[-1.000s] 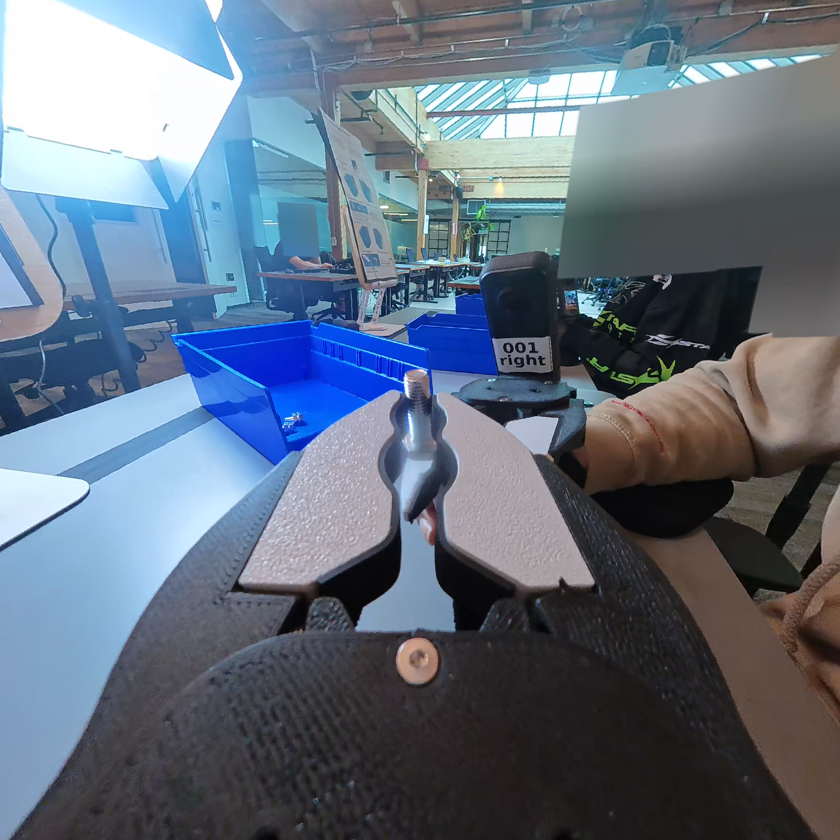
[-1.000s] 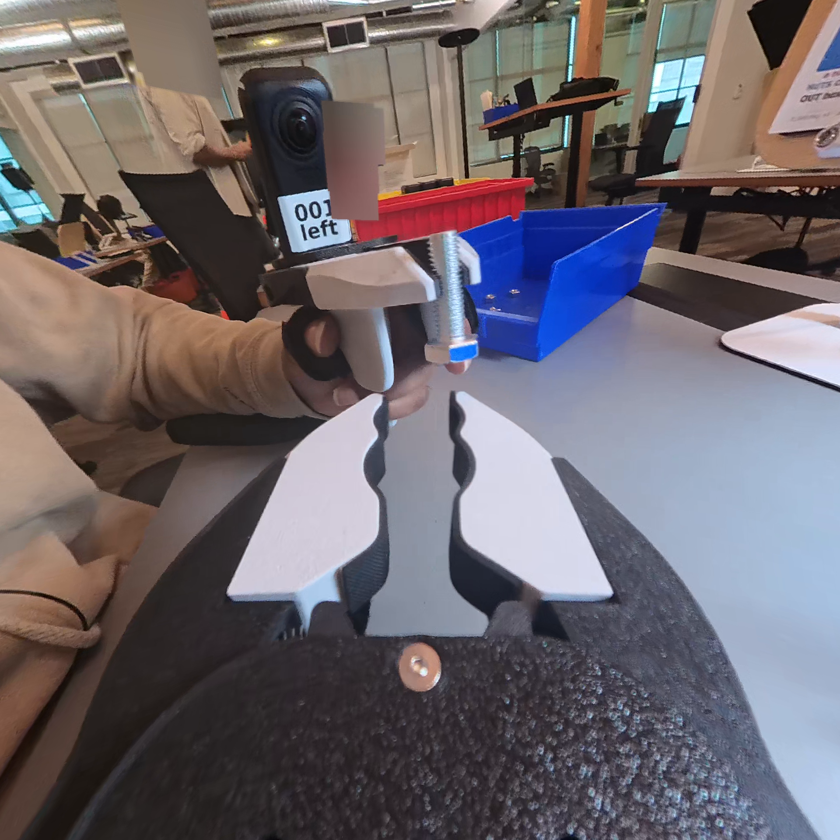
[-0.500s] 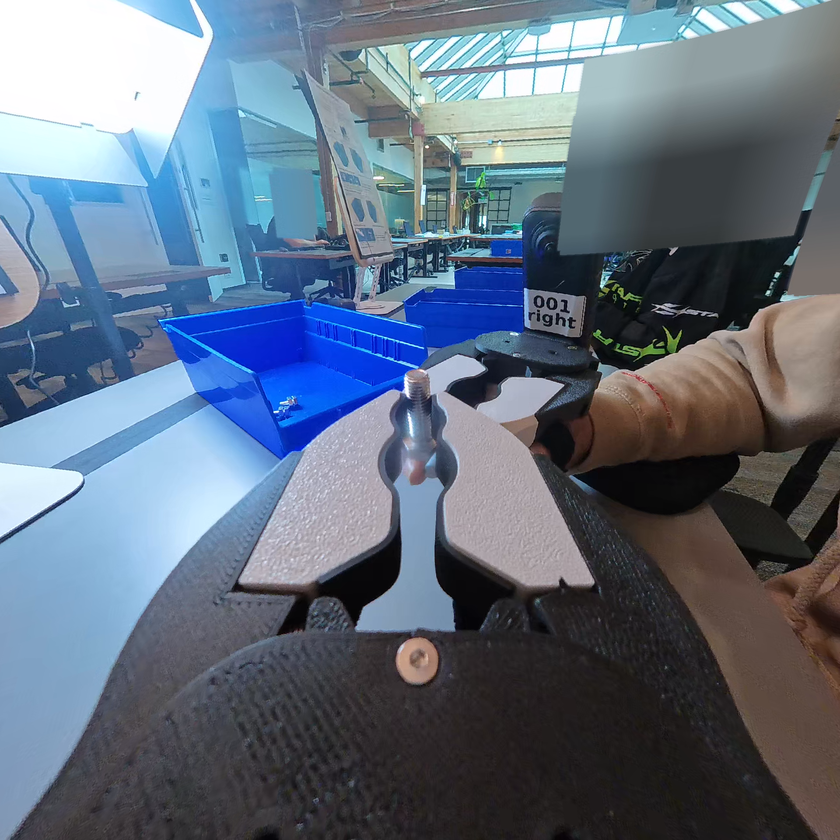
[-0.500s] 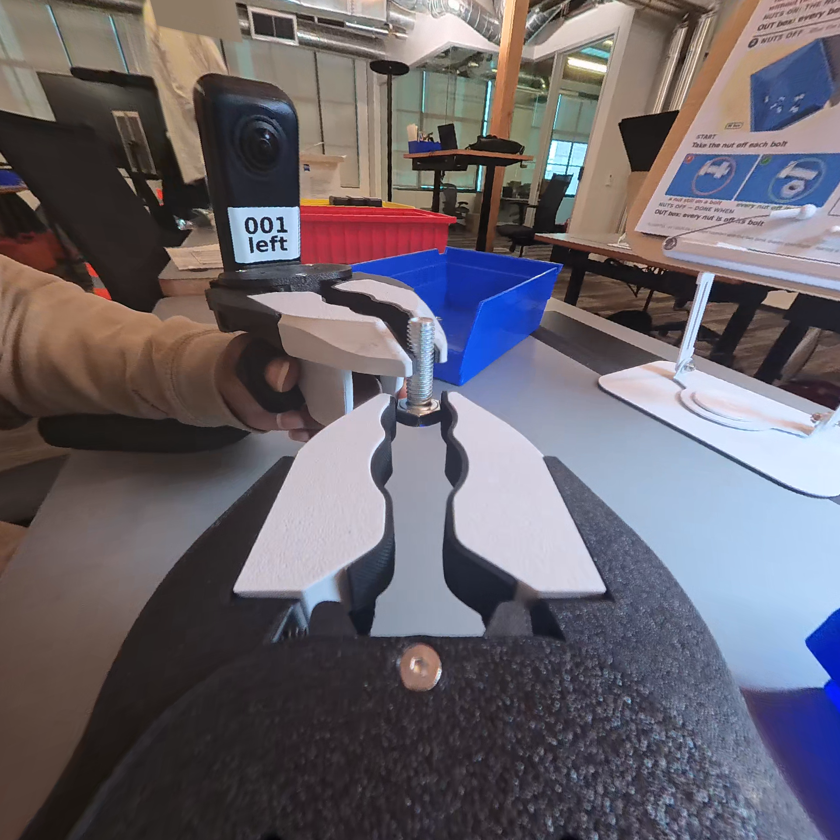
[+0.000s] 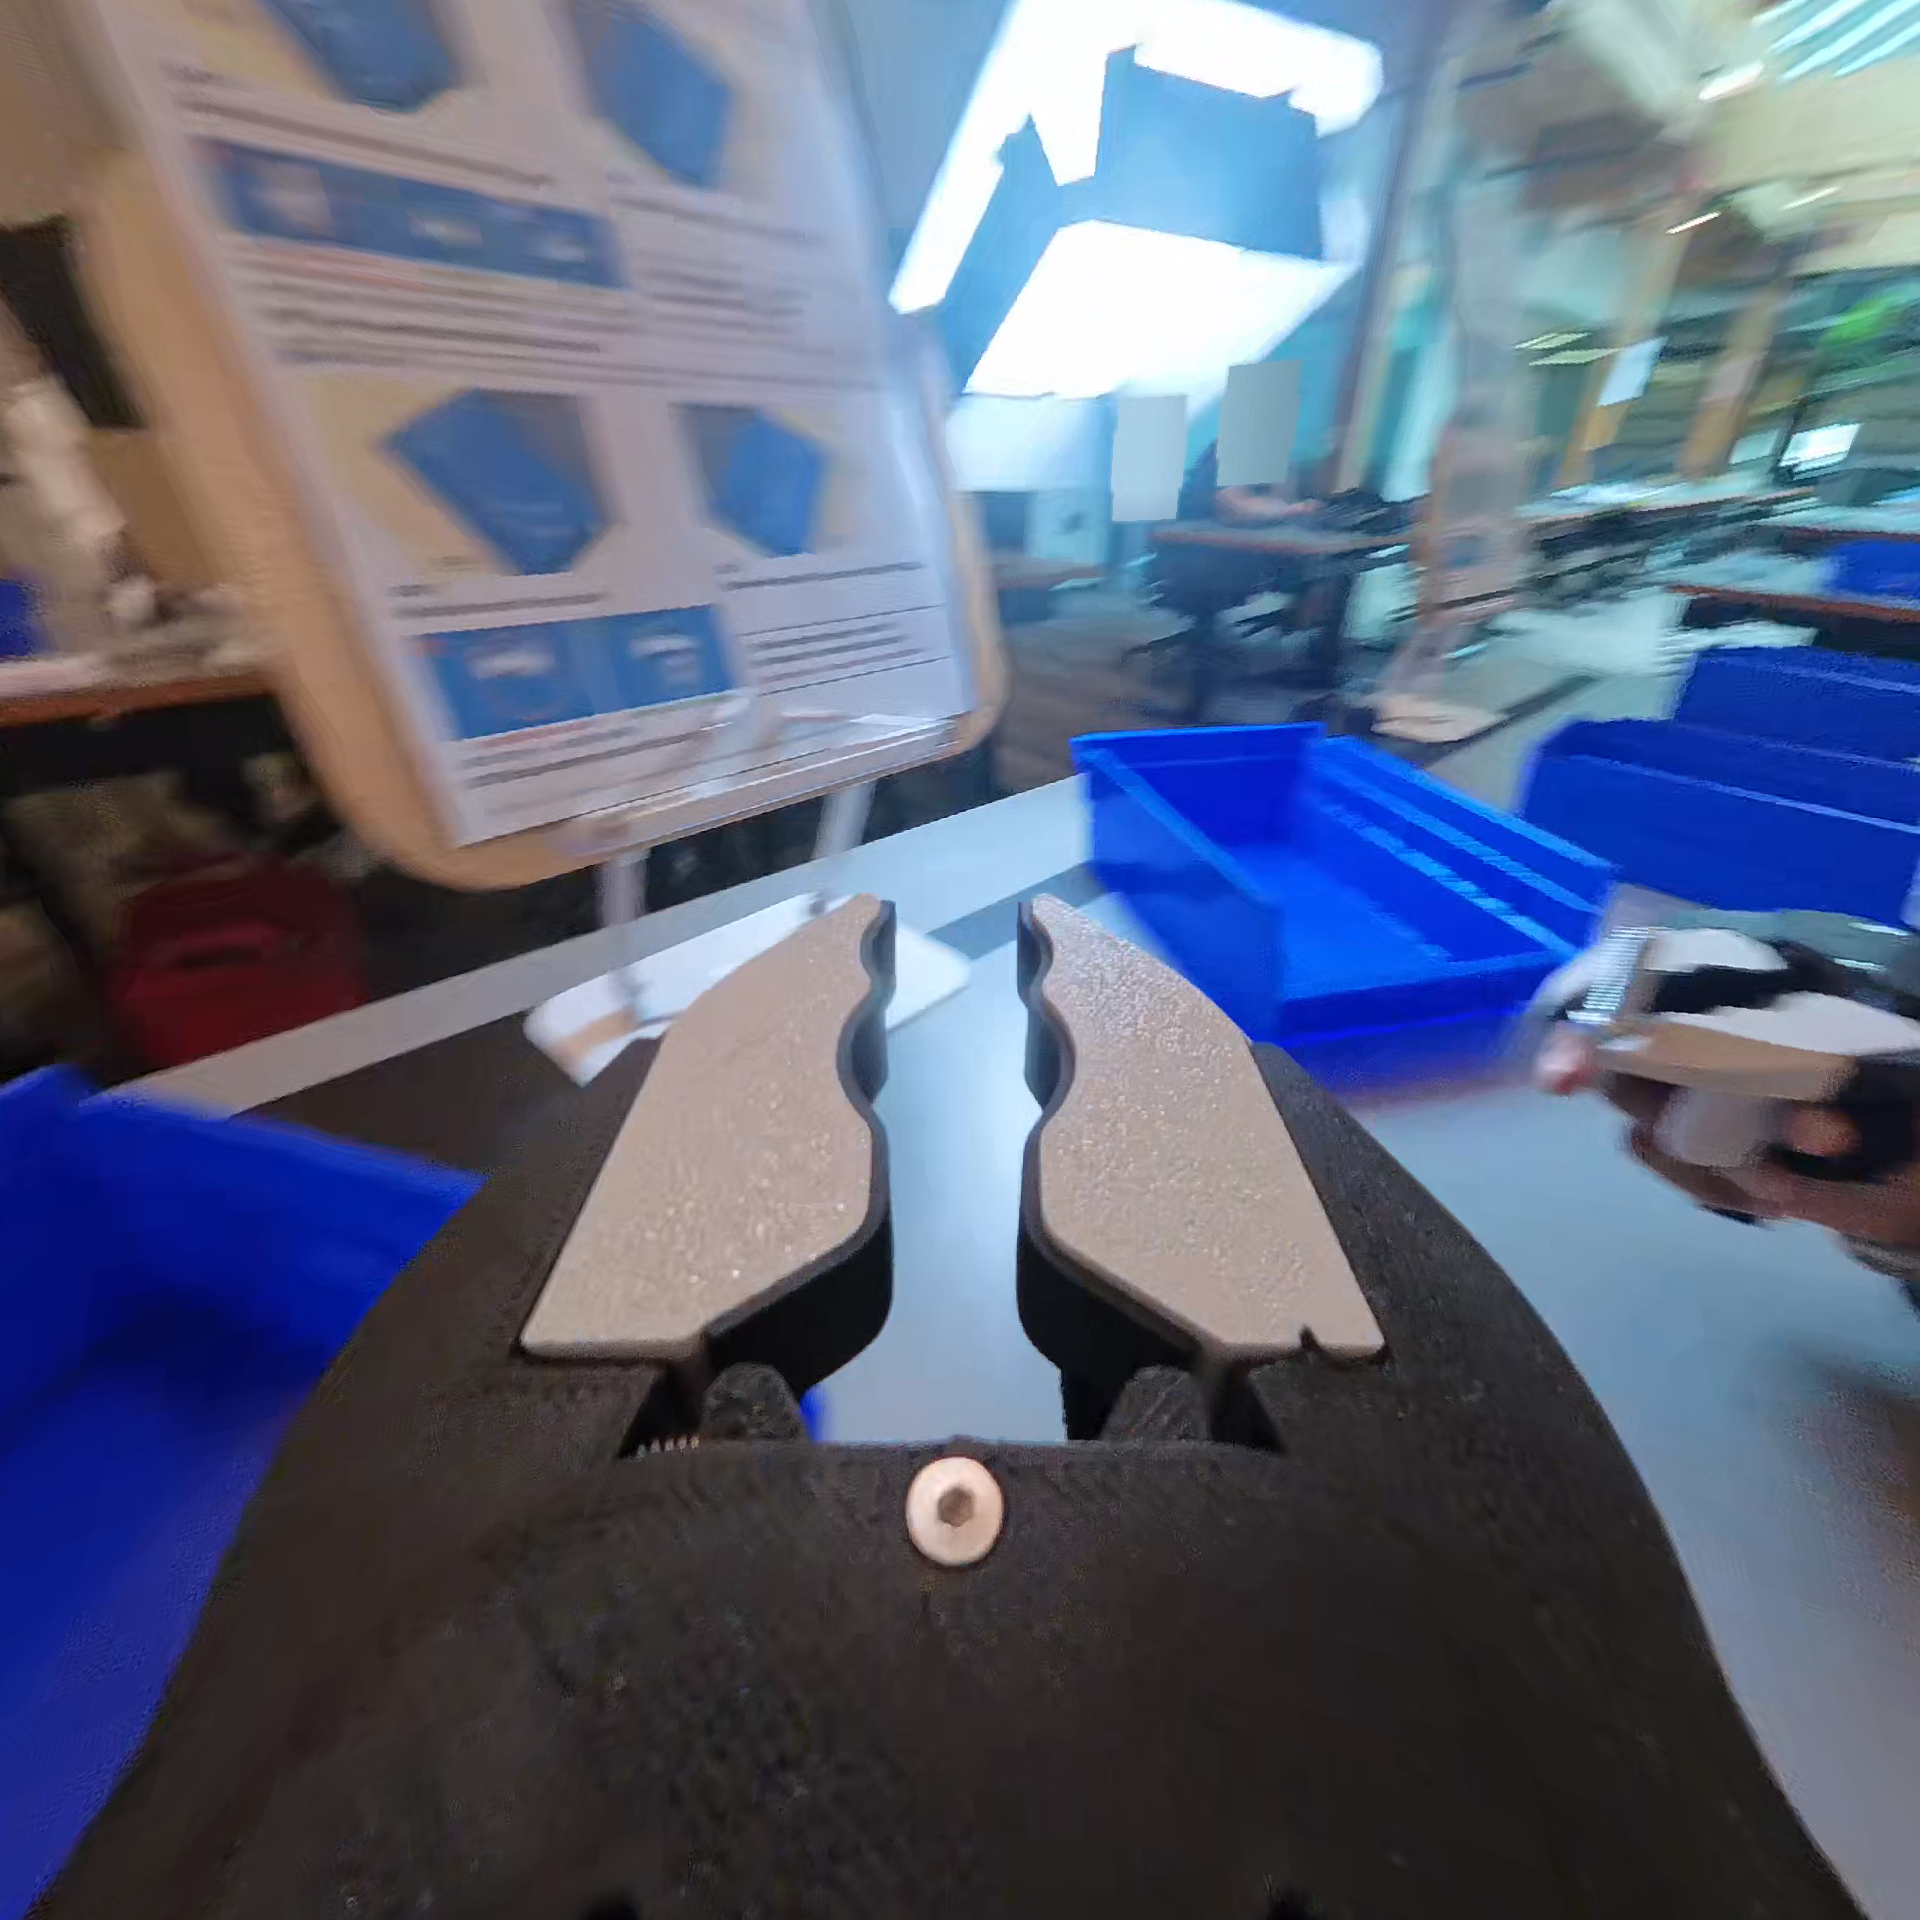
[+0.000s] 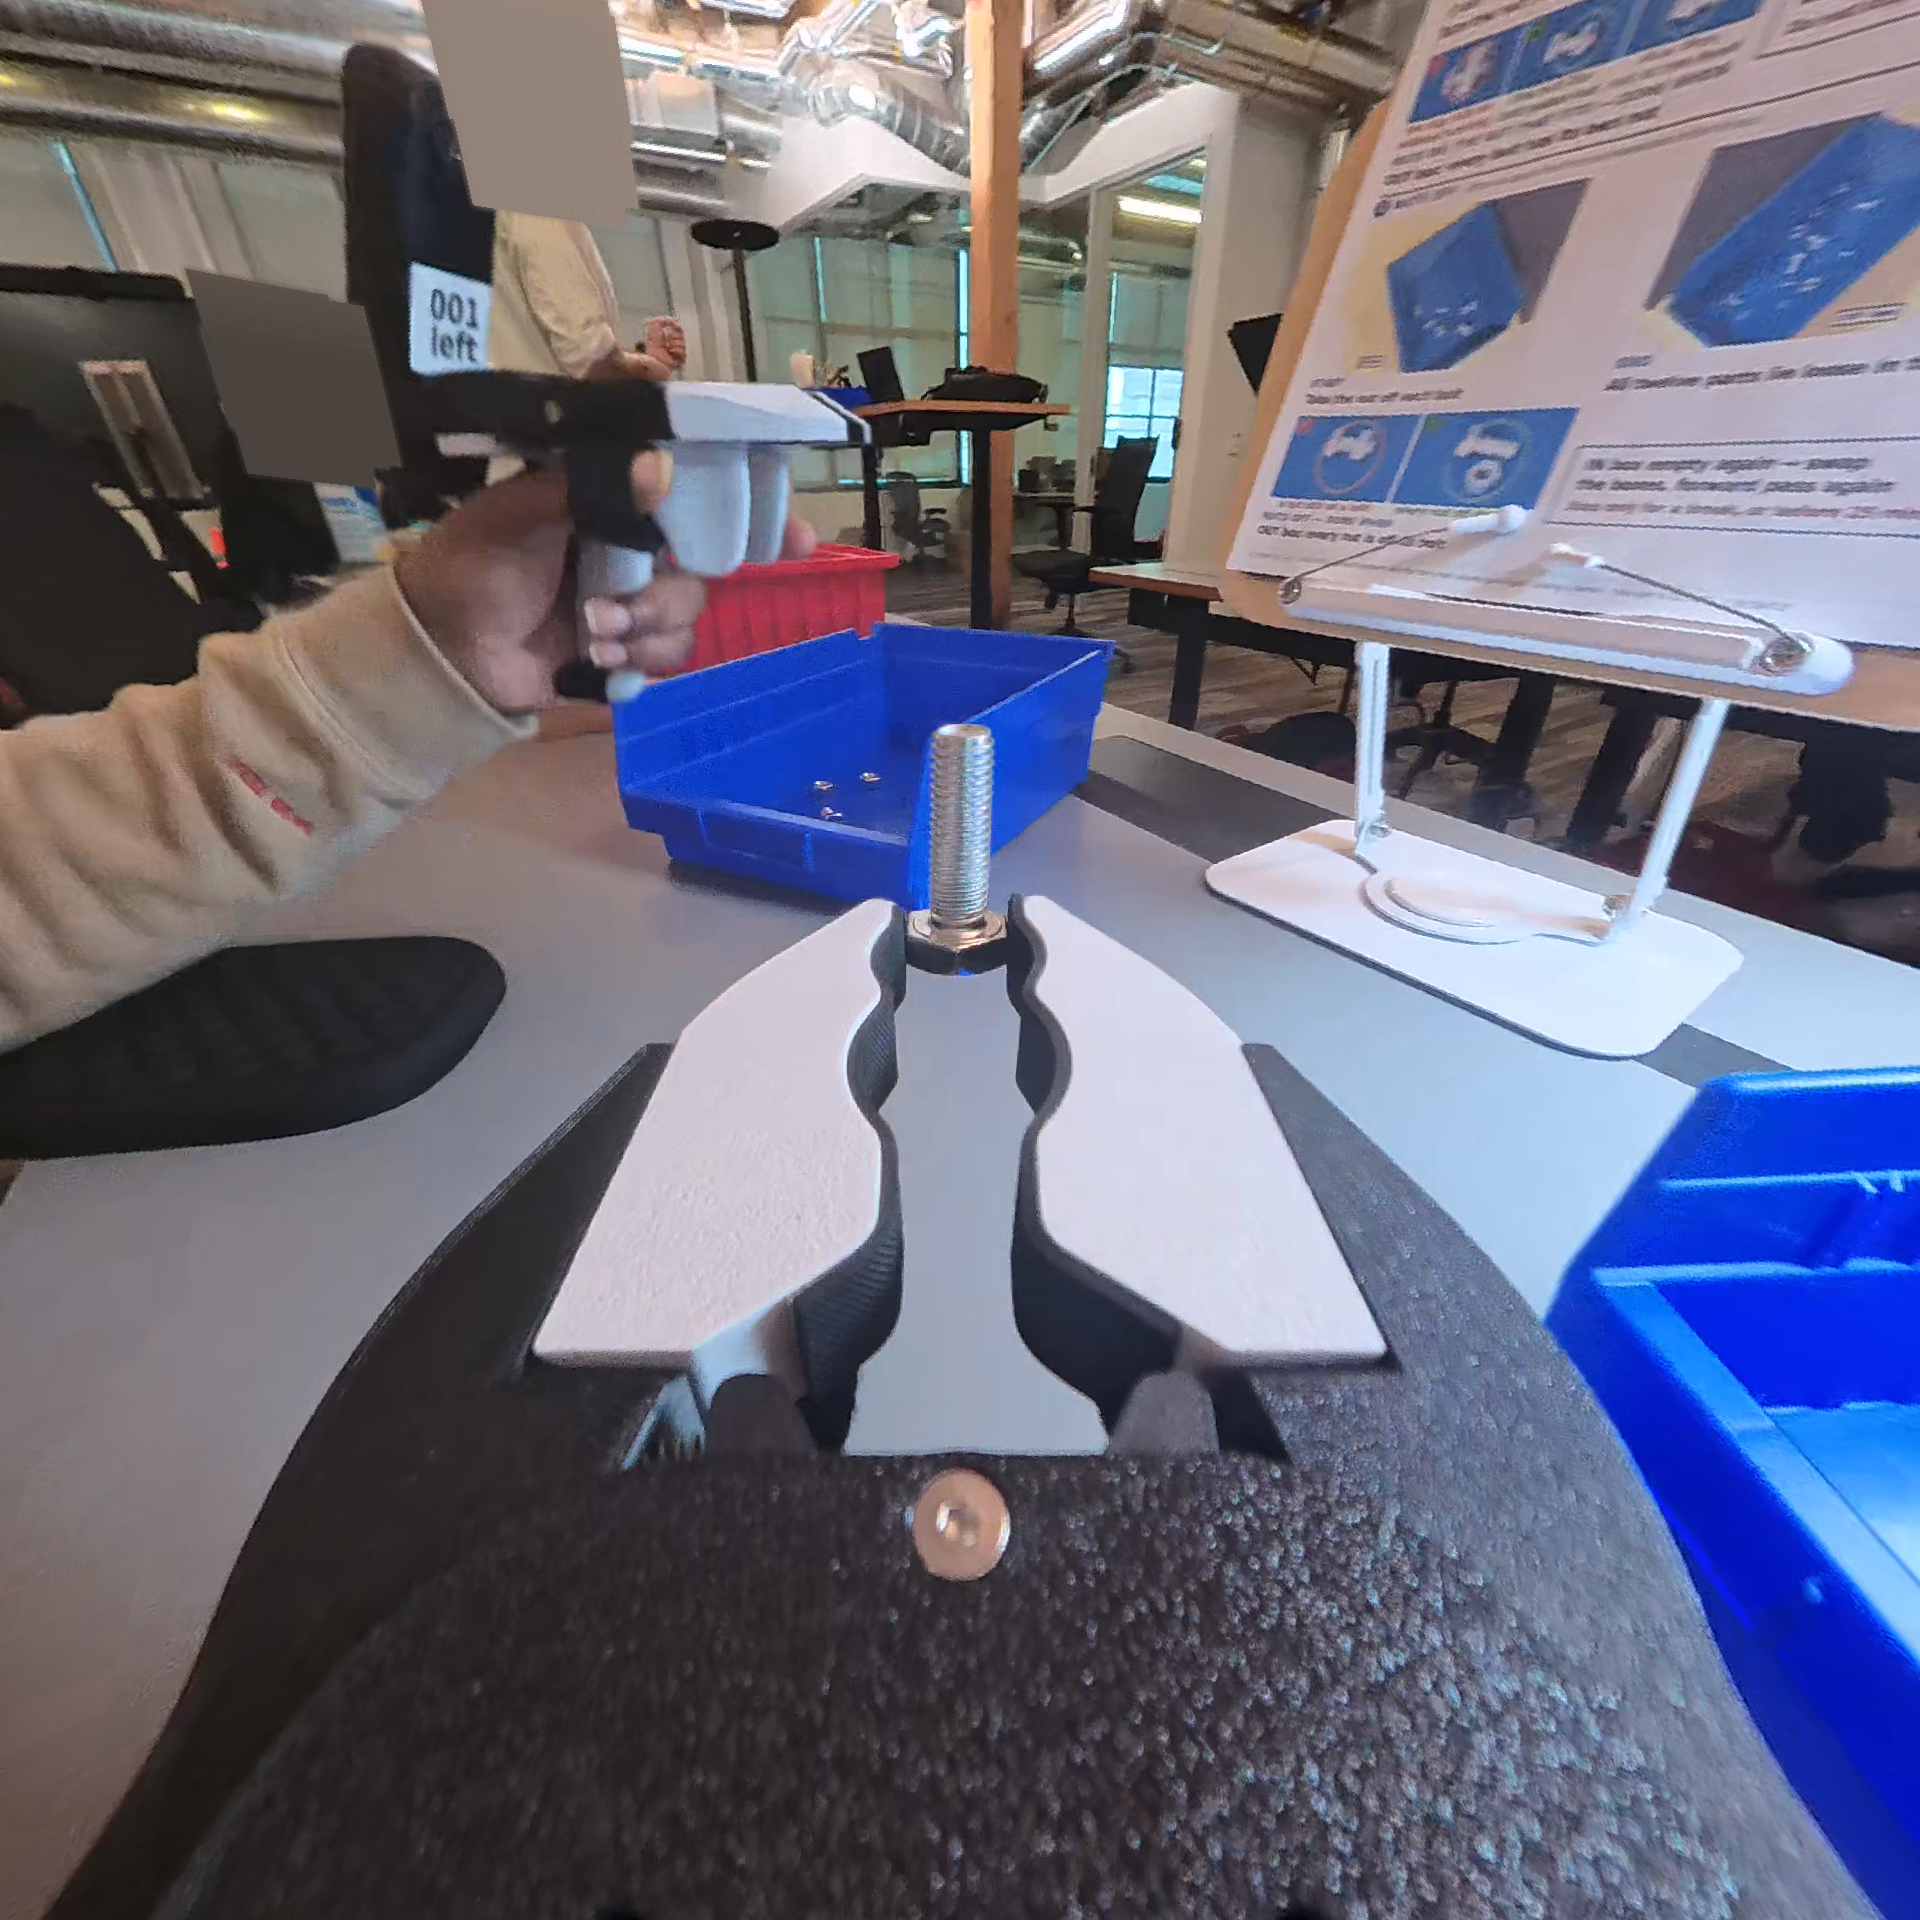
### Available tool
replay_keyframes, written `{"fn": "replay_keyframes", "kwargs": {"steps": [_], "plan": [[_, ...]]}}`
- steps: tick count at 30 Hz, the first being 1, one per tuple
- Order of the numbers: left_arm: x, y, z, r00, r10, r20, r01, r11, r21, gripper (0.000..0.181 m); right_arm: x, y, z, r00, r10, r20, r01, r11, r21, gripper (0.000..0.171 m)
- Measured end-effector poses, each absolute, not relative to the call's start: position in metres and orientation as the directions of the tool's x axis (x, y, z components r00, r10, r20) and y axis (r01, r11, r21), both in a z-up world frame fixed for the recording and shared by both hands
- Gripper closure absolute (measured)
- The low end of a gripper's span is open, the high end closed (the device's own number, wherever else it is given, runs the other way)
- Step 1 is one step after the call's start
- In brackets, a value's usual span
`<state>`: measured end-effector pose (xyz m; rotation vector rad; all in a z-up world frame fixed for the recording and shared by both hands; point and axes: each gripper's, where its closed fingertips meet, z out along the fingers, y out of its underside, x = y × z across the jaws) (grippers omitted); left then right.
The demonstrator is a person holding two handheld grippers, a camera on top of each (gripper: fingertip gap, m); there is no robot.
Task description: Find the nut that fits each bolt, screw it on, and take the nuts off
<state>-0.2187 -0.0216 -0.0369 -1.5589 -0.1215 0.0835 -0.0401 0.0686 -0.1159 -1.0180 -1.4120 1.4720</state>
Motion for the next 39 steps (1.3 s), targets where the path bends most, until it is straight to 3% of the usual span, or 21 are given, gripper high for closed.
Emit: {"fn": "replay_keyframes", "kwargs": {"steps": [4,6,8,12,19,22,23,24,35,39], "plan": [[-0.324,-0.058,-0.061,0.932,0.345,0.108,0.205,-0.259,-0.944,0.161,-0.043,0.073,-0.121,-0.312,0.949,-0.040,-0.010,-0.045,-0.999,0.153],[-0.371,-0.075,-0.095,0.897,0.432,0.088,0.306,-0.466,-0.830,0.159,-0.045,0.070,-0.126,-0.319,0.947,-0.043,0.010,-0.042,-0.999,0.153],[-0.409,-0.097,-0.139,0.852,0.519,0.072,0.439,-0.633,-0.638,0.156,-0.047,0.067,-0.131,-0.324,0.945,-0.036,0.030,-0.028,-0.999,0.153],[-0.443,-0.124,-0.206,0.770,0.634,0.076,0.620,-0.715,-0.324,0.150,-0.048,0.064,-0.139,-0.322,0.946,-0.031,0.058,-0.013,-0.998,0.153],[-0.462,-0.140,-0.253,0.718,0.690,-0.092,0.685,-0.724,-0.082,0.151,-0.048,0.071,-0.143,-0.320,0.945,-0.064,0.079,-0.041,-0.996,0.153],[-0.464,-0.143,-0.258,0.717,0.686,-0.125,0.688,-0.725,-0.032,0.151,-0.047,0.074,-0.143,-0.321,0.944,-0.078,0.087,-0.053,-0.995,0.154],[-0.463,-0.144,-0.259,0.715,0.688,-0.121,0.691,-0.722,-0.020,0.151,-0.047,0.075,-0.143,-0.318,0.945,-0.080,0.087,-0.055,-0.995,0.169],[-0.463,-0.145,-0.261,0.714,0.691,-0.117,0.695,-0.719,-0.007,0.153,-0.047,0.076,-0.142,-0.315,0.946,-0.080,0.077,-0.058,-0.995,0.171],[-0.460,-0.143,-0.262,0.720,0.690,-0.080,0.691,-0.723,-0.016,0.163,-0.042,0.078,-0.129,-0.319,0.947,-0.037,0.031,-0.028,-0.999,0.171],[-0.459,-0.143,-0.262,0.730,0.678,-0.084,0.679,-0.734,-0.024,0.163,-0.046,0.086,-0.144,-0.299,0.954,-0.014,0.121,0.023,-0.992,0.167]]}}
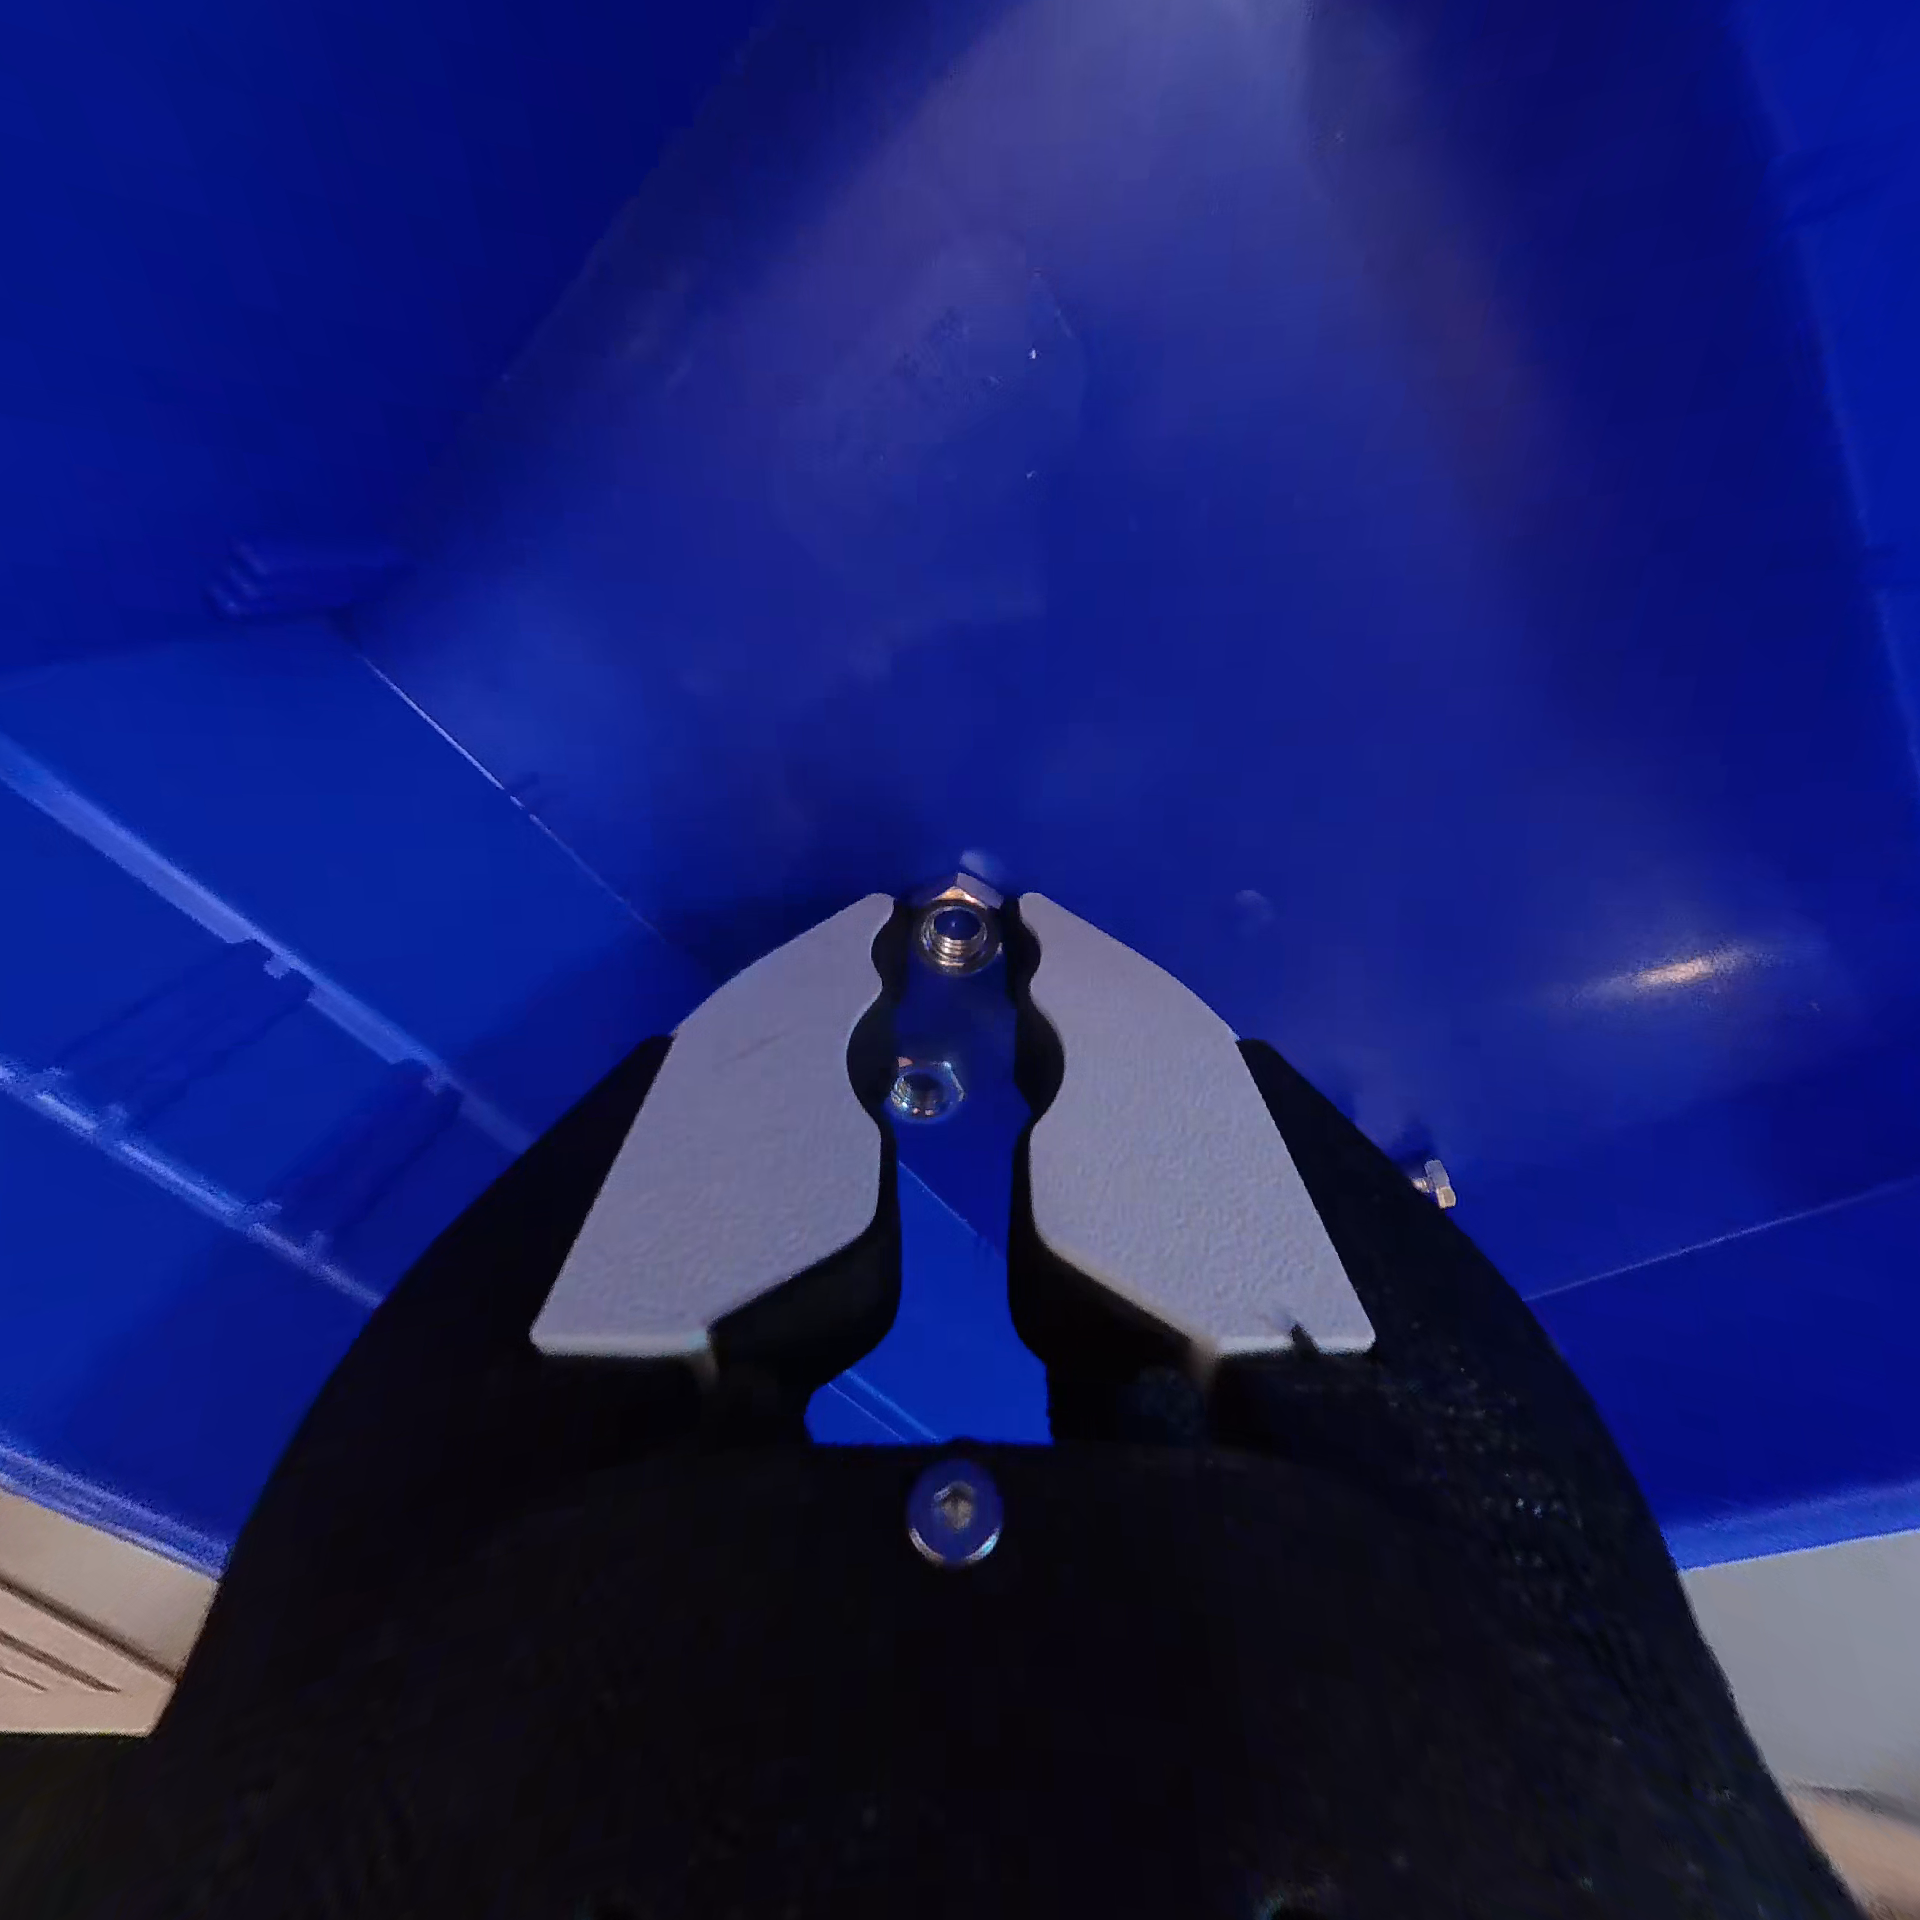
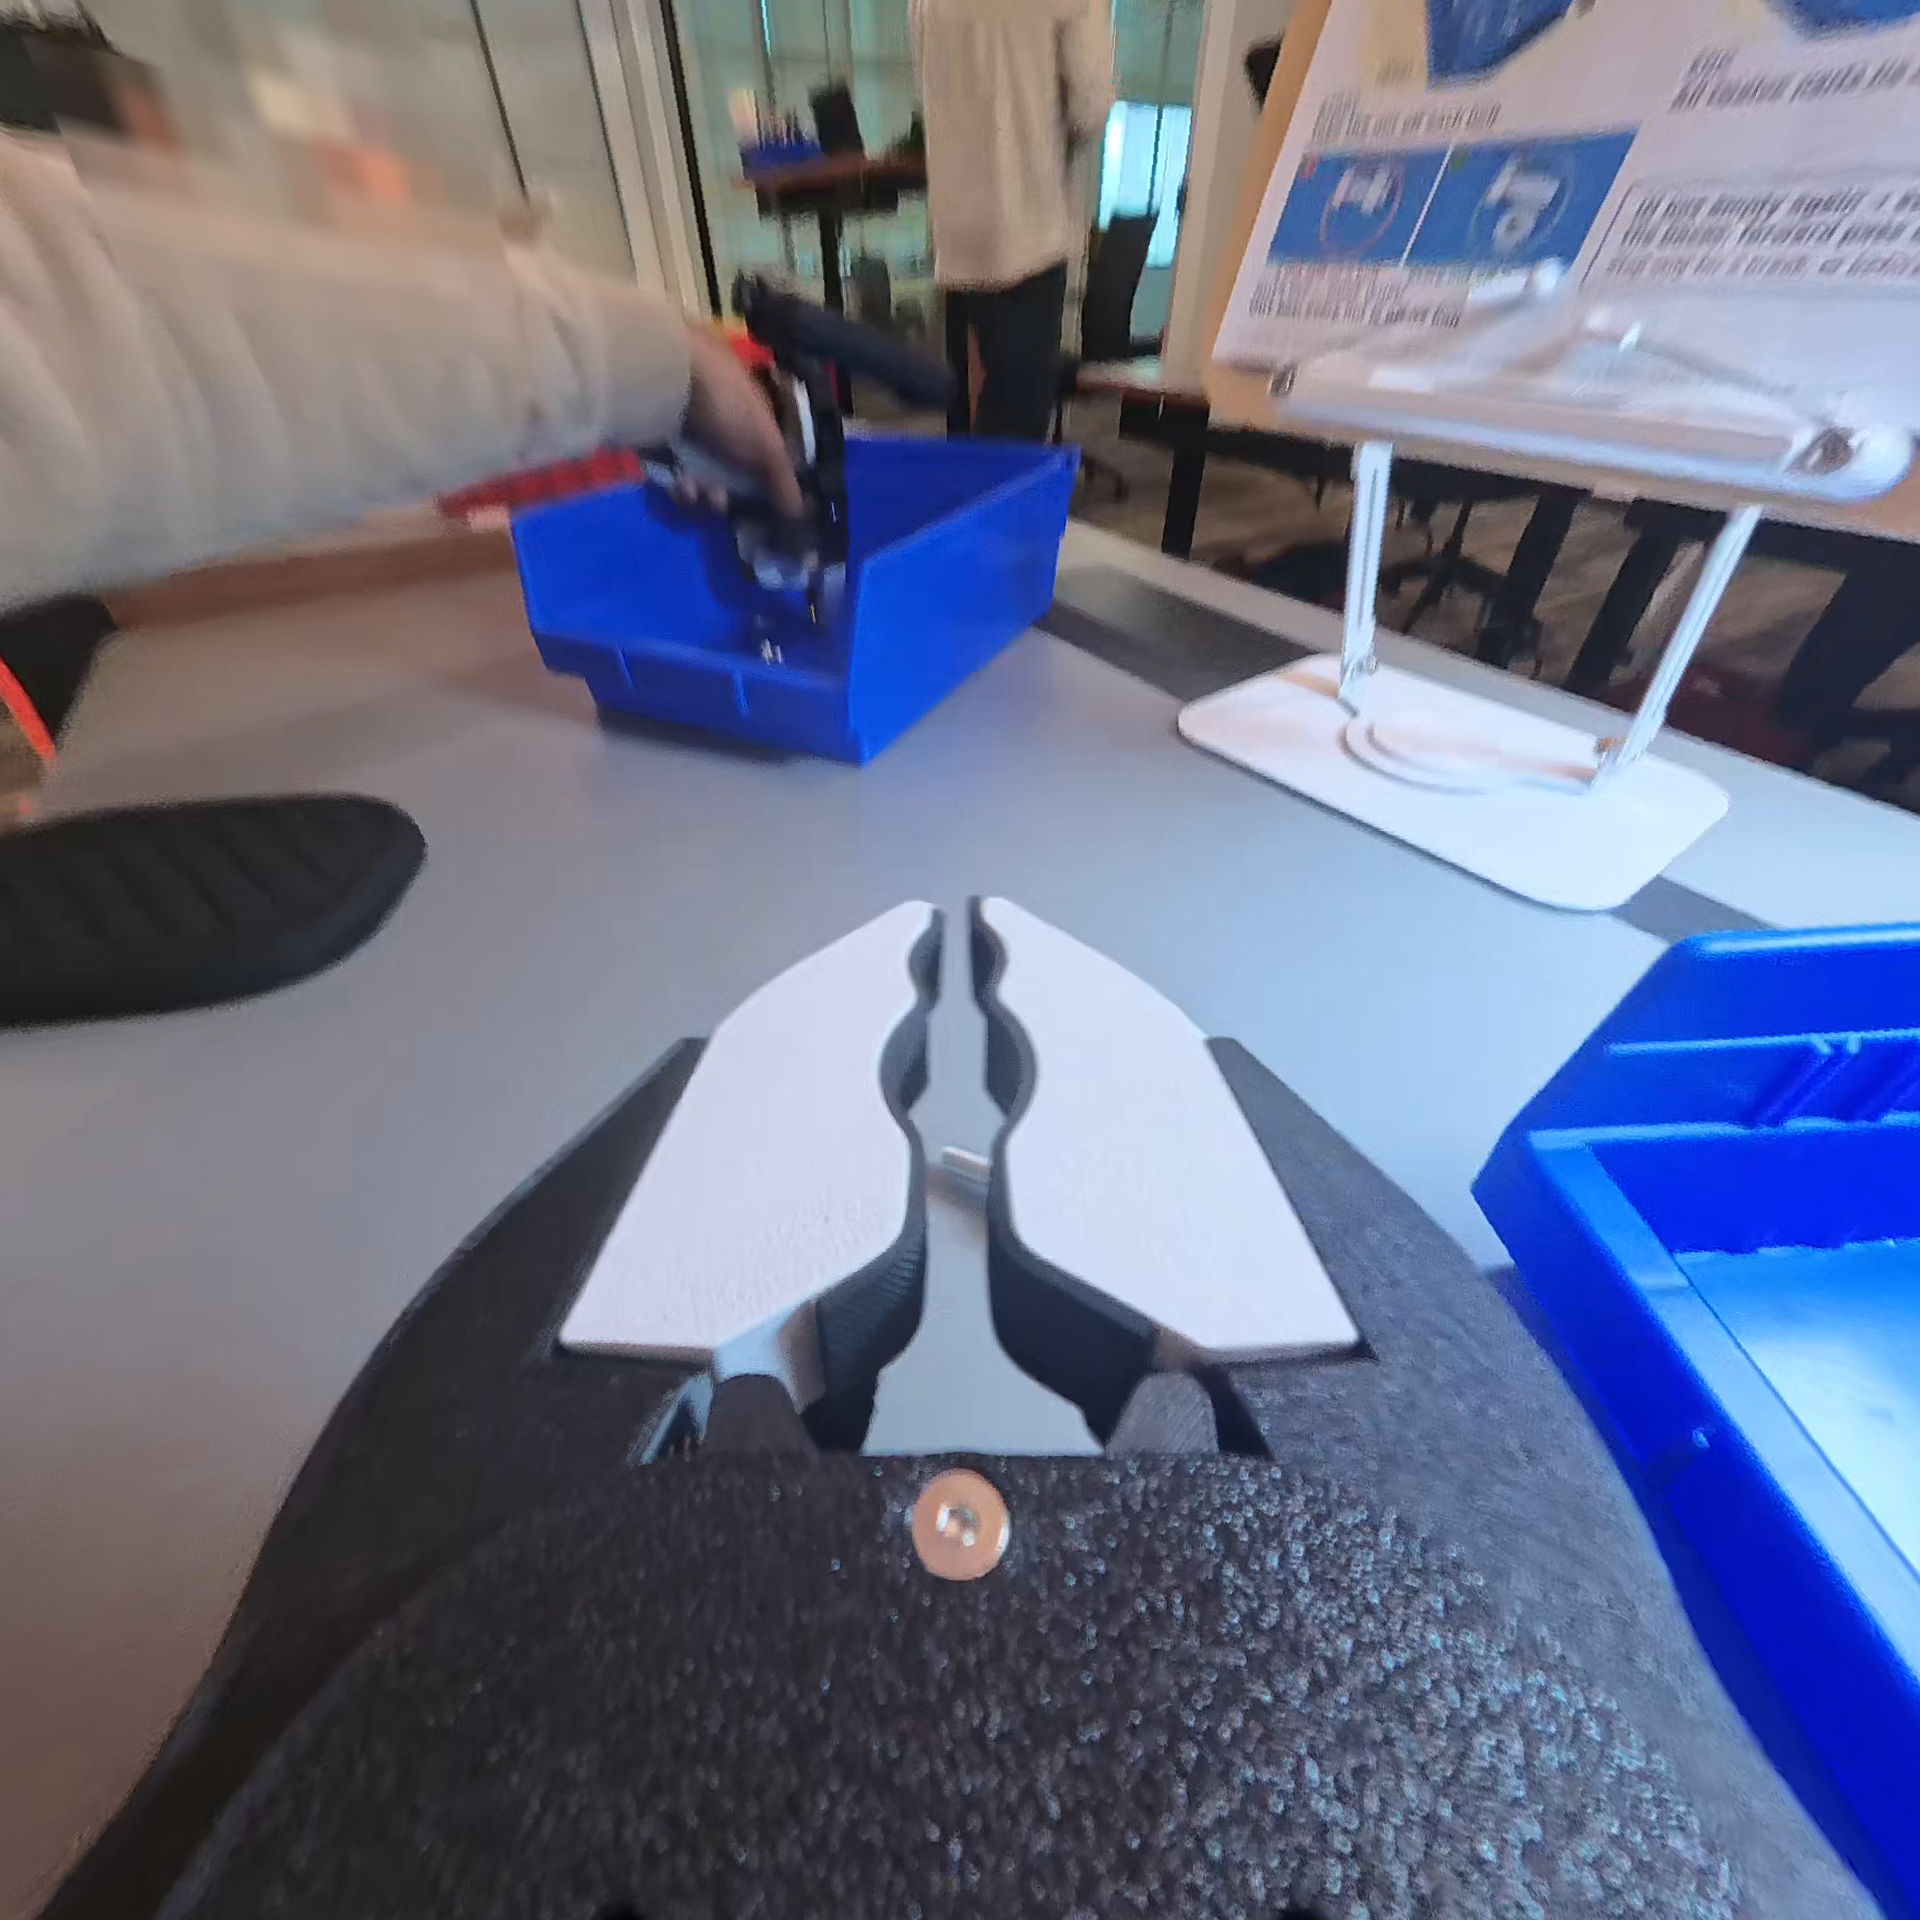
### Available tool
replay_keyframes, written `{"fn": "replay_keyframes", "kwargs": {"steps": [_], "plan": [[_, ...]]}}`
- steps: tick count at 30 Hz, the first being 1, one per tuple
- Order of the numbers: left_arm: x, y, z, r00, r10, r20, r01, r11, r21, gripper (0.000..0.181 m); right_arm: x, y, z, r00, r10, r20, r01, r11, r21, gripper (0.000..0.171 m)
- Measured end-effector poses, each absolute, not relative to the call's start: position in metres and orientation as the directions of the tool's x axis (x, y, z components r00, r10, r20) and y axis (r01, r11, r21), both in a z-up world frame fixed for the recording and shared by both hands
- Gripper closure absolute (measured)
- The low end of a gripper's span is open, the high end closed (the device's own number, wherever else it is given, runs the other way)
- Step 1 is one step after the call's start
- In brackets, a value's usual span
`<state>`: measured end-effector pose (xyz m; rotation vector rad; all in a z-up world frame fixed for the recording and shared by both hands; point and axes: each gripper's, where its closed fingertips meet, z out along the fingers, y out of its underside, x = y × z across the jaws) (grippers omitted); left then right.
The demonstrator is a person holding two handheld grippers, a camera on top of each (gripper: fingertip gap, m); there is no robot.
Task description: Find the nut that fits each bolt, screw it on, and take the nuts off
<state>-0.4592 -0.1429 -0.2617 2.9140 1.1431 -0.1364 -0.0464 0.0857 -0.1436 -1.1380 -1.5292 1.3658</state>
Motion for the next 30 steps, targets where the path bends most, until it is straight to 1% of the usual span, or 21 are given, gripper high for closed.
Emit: {"fn": "replay_keyframes", "kwargs": {"steps": [3,5,8,9,11,13,14,15,16,17,19,21,23,25,28,30], "plan": [[-0.458,-0.143,-0.262,0.742,0.665,-0.086,0.666,-0.746,-0.027,0.163,-0.052,0.095,-0.183,-0.297,0.954,0.043,0.324,0.143,-0.935,0.143],[-0.457,-0.143,-0.261,0.749,0.657,-0.091,0.657,-0.753,-0.027,0.161,-0.053,0.104,-0.213,-0.285,0.958,0.039,0.454,0.171,-0.875,0.134],[-0.451,-0.142,-0.260,0.764,0.640,-0.077,0.641,-0.767,-0.016,0.142,-0.059,0.107,-0.245,-0.316,0.947,0.055,0.558,0.233,-0.796,0.122],[-0.449,-0.141,-0.258,0.774,0.627,-0.083,0.628,-0.778,-0.017,0.142,-0.063,0.107,-0.251,-0.322,0.944,0.066,0.582,0.252,-0.773,0.119],[-0.450,-0.134,-0.248,0.802,0.586,-0.118,0.582,-0.810,-0.064,0.141,-0.073,0.104,-0.252,-0.320,0.947,0.032,0.613,0.233,-0.755,0.117],[-0.446,-0.124,-0.234,0.828,0.540,-0.152,0.525,-0.842,-0.126,0.140,-0.081,0.093,-0.251,-0.331,0.944,-0.010,0.636,0.215,-0.741,0.119],[-0.444,-0.119,-0.225,0.839,0.515,-0.177,0.492,-0.856,-0.160,0.139,-0.084,0.090,-0.255,-0.334,0.942,0.014,0.654,0.242,-0.717,0.125],[-0.442,-0.114,-0.215,0.846,0.494,-0.202,0.458,-0.866,-0.200,0.139,-0.087,0.092,-0.259,-0.329,0.942,0.072,0.675,0.288,-0.680,0.137],[-0.439,-0.109,-0.205,0.849,0.476,-0.228,0.425,-0.872,-0.242,0.139,-0.088,0.094,-0.260,-0.321,0.940,0.120,0.691,0.318,-0.649,0.154],[-0.435,-0.104,-0.192,0.850,0.459,-0.259,0.385,-0.876,-0.289,0.140,-0.089,0.094,-0.260,-0.316,0.939,0.133,0.705,0.327,-0.629,0.161],[-0.421,-0.092,-0.164,0.851,0.424,-0.309,0.286,-0.869,-0.404,0.142,-0.088,0.092,-0.261,-0.336,0.928,0.161,0.716,0.362,-0.596,0.162],[-0.389,-0.072,-0.137,0.883,0.360,-0.300,0.155,-0.830,-0.536,0.144,-0.084,0.089,-0.259,-0.383,0.900,0.208,0.684,0.427,-0.591,0.161],[-0.334,-0.047,-0.118,0.946,0.258,-0.196,0.063,-0.740,-0.670,0.147,-0.080,0.082,-0.252,-0.439,0.862,0.252,0.613,0.493,-0.618,0.162],[-0.260,-0.026,-0.109,0.997,0.074,-0.023,0.030,-0.641,-0.767,0.149,-0.075,0.076,-0.238,-0.468,0.823,0.321,0.530,0.553,-0.643,0.162],[-0.156,-0.005,-0.110,0.959,-0.200,0.199,0.065,-0.529,-0.846,0.149,-0.064,0.064,-0.214,-0.485,0.792,0.371,0.423,0.584,-0.693,0.162],[-0.108,0.007,-0.123,0.913,-0.283,0.295,0.121,-0.502,-0.856,0.148,-0.055,0.055,-0.203,-0.489,0.786,0.379,0.365,0.579,-0.729,0.162]]}}
